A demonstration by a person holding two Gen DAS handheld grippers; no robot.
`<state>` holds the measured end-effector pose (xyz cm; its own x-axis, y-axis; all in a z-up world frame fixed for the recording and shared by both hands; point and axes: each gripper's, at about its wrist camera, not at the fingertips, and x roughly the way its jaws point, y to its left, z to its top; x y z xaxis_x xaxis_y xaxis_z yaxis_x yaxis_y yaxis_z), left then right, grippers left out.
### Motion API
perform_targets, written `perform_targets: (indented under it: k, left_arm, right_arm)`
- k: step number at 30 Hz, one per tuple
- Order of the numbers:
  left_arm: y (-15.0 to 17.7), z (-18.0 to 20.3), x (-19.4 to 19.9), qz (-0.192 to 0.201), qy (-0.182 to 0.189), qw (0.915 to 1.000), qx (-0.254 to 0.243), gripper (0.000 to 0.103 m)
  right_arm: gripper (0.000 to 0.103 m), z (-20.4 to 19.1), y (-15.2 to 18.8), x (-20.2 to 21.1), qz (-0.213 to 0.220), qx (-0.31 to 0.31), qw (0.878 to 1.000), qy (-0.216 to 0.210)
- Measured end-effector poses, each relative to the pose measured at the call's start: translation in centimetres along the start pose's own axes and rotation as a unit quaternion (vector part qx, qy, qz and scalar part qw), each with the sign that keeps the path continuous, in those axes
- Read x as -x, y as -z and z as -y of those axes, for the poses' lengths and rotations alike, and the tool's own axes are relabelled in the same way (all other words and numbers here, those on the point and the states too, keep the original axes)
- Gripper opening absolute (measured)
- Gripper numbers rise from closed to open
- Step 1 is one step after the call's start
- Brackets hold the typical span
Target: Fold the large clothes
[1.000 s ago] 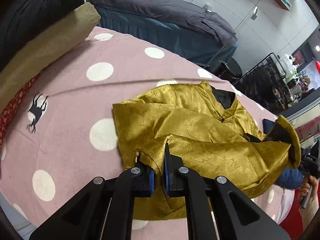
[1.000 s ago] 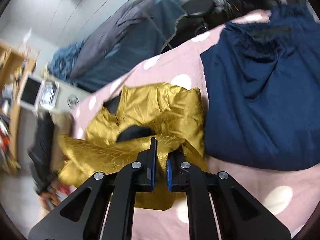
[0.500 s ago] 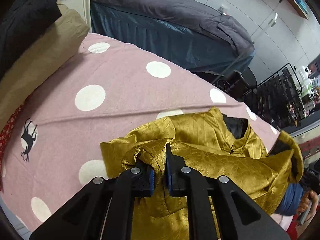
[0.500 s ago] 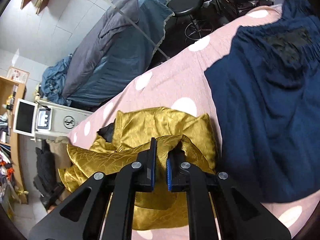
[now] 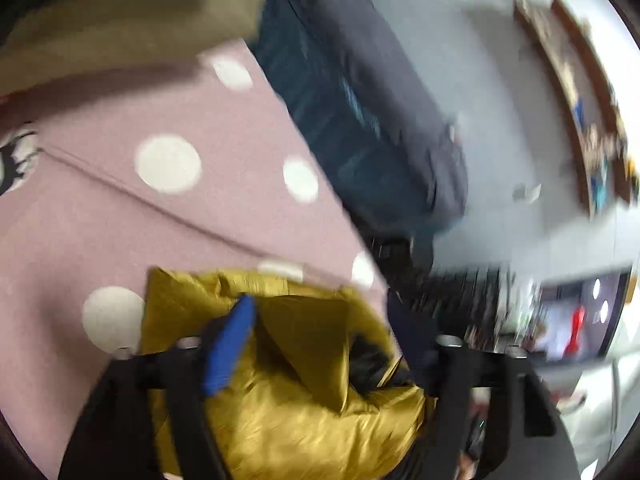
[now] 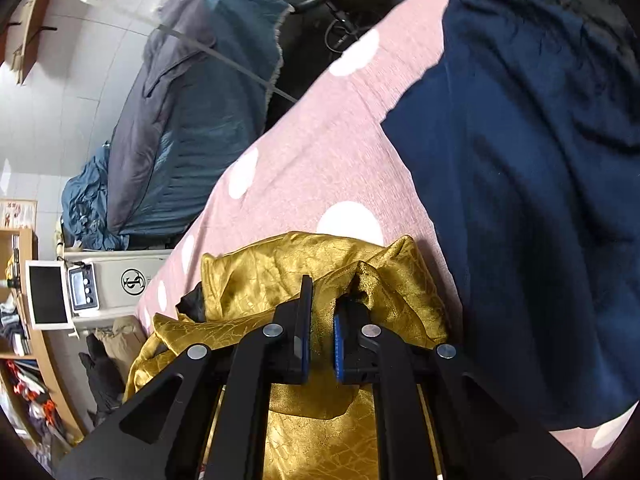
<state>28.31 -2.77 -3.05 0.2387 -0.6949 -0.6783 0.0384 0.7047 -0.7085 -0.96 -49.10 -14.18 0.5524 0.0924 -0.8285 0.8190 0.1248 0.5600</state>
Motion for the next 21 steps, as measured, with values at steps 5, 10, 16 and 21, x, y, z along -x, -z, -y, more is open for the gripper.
perform_targets:
  k: [5,10,16,21]
  left_arm:
    - [3.3,3.4,3.1,0.007,-0.047,0.9911,-0.125,0.082]
    - [14.6,6.8,1.1,-0.042,-0.135,0.9283,-0.344,0.083]
    - [23.1,6.2,-1.8,-0.084,-0.165,0.9078,-0.376,0.083]
    - [25.0,6.3,-2.5,-0.082,-0.183,0.8926,-0.404,0.084]
  right_arm:
    - [0.009,1.0,0.2,-1.0,-0.005,-0.023,1.0,-0.013]
    - [0.013,1.4,0.3,-1.0,-0.009,-0.043,0.999,-0.024]
    - [0.054,0.8,-0.1,1.5,0.001,-0.054,0.997,-0.059]
    - [0.074,-1.4,0.6,5.6,0.036,0.015,0.998,-0.048]
